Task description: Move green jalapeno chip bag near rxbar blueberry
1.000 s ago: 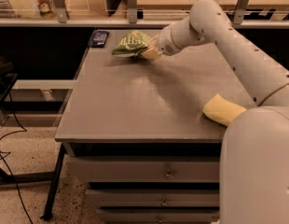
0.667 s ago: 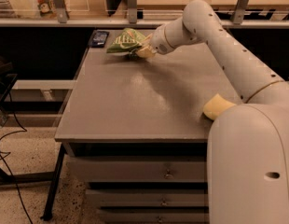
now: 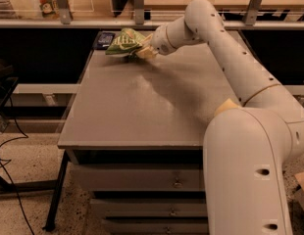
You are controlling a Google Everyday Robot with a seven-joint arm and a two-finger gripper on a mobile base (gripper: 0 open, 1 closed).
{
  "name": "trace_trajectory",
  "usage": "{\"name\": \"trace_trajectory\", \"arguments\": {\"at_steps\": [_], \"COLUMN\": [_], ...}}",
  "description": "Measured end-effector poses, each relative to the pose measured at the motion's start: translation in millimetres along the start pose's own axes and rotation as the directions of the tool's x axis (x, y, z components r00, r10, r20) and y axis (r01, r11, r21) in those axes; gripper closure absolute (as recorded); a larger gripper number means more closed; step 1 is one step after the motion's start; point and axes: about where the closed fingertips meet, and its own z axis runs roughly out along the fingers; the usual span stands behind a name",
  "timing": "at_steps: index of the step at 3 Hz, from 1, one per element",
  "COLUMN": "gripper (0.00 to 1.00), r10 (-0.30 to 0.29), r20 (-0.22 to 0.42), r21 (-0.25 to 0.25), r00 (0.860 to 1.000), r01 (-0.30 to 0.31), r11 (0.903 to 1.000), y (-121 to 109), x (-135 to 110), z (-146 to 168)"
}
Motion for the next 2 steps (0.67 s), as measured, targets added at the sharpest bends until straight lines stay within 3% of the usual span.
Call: {"name": "trace_trajectory", "arguments": {"at_steps": [2], "gripper": [0.35], "r10": [-0.032], "r20": [0.001], "r21": [-0.013], "r00": [0.999], "r01": [0.032], "r11": [0.9994], "y": [-1.5], "x": [-17.6], "z": [8.7]}}
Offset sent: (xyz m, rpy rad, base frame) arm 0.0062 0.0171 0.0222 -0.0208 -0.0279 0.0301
